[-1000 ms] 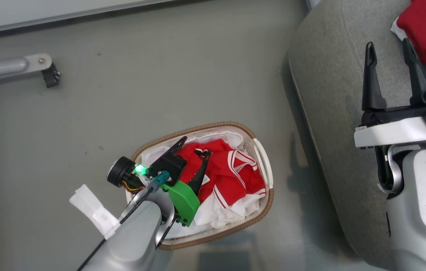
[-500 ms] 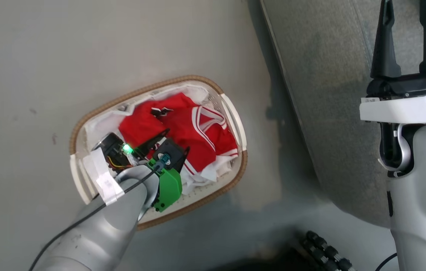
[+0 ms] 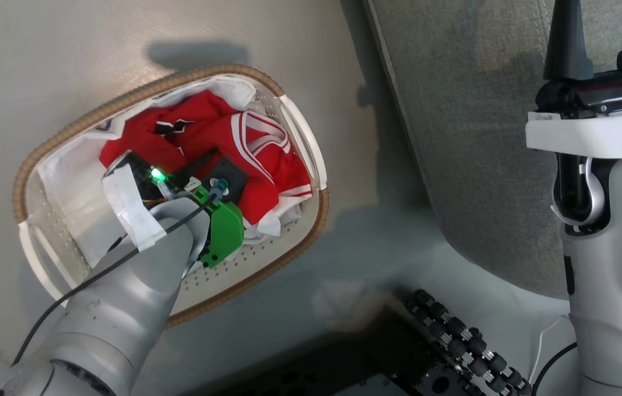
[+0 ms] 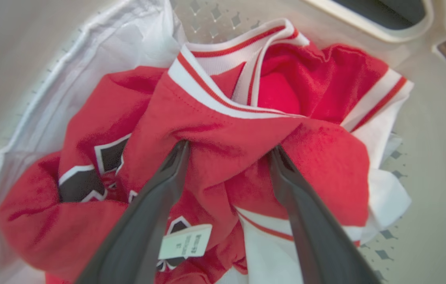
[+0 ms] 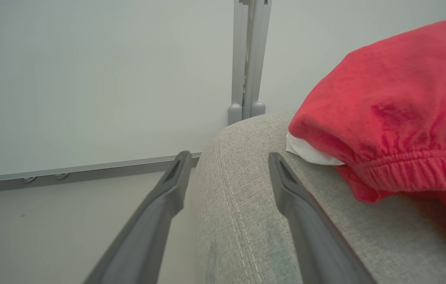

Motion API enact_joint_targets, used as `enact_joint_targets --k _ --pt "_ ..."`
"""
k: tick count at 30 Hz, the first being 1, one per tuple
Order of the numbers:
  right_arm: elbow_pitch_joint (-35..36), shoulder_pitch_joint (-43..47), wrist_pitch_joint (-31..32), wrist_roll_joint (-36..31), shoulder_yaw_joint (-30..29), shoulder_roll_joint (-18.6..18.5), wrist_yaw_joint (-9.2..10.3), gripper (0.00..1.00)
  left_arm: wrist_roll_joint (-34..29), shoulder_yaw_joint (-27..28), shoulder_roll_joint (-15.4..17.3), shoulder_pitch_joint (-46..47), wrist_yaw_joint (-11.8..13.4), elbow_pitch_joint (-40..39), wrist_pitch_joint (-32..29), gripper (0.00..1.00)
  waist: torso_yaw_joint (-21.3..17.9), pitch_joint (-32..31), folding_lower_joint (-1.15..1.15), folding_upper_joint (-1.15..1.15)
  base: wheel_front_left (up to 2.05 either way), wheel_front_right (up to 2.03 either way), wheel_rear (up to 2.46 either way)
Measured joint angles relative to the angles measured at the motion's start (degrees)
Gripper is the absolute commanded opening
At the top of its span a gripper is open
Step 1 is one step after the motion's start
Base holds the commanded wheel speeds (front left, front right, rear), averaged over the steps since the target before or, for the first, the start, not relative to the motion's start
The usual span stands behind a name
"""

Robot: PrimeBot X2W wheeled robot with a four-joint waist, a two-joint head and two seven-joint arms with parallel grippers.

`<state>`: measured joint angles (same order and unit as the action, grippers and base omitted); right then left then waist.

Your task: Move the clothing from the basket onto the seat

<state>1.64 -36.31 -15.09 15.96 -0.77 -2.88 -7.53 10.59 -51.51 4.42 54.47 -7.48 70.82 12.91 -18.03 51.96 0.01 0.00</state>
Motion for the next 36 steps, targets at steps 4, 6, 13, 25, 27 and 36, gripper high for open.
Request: enact_joint_targets --k 4,6,13,25,27,36 --pt "0.73 -0.89 0.0 -0.05 -0.04 0.01 0.0 1.0 1.07 0.84 -0.02 1.67 0.01 0.51 0.33 0.98 -0.9 2.02 0.0 0.0 0.0 0.0 0.0" --pt "0.91 -1.0 0.0 -0.36 0.04 0.01 0.0 1.0 2.3 1.36 -0.08 1.85 0.01 0.91 0.34 0.09 -1.1 2.72 0.0 0.0 0.0 0.0 0.0" --pt "0.76 -1.02 0.0 -1.44 0.7 0.05 0.0 1.0 3.57 1.52 -0.81 2.73 0.1 1.4 0.8 0.0 0.04 2.52 0.0 0.0 0.0 0.0 0.0" --pt "-1.71 0.87 0.0 -7.14 0.59 0.1 0.0 1.0 10.92 3.75 -1.42 -2.33 0.09 -9.58 2.07 0.0 4.62 -3.11 -0.01 0.0 0.0 0.0 0.0" --pt "-2.29 1.54 0.0 -8.15 0.51 0.11 0.0 1.0 11.38 3.69 -1.52 -3.22 0.09 -13.52 2.12 0.0 5.56 -4.6 -0.01 0.0 0.0 0.0 0.0" --pt "-6.44 7.24 0.0 -11.61 -0.7 0.15 0.0 1.0 10.8 5.15 -1.44 -7.78 0.09 -28.07 2.12 0.0 10.53 -13.84 -0.01 0.0 0.0 0.0 0.0"
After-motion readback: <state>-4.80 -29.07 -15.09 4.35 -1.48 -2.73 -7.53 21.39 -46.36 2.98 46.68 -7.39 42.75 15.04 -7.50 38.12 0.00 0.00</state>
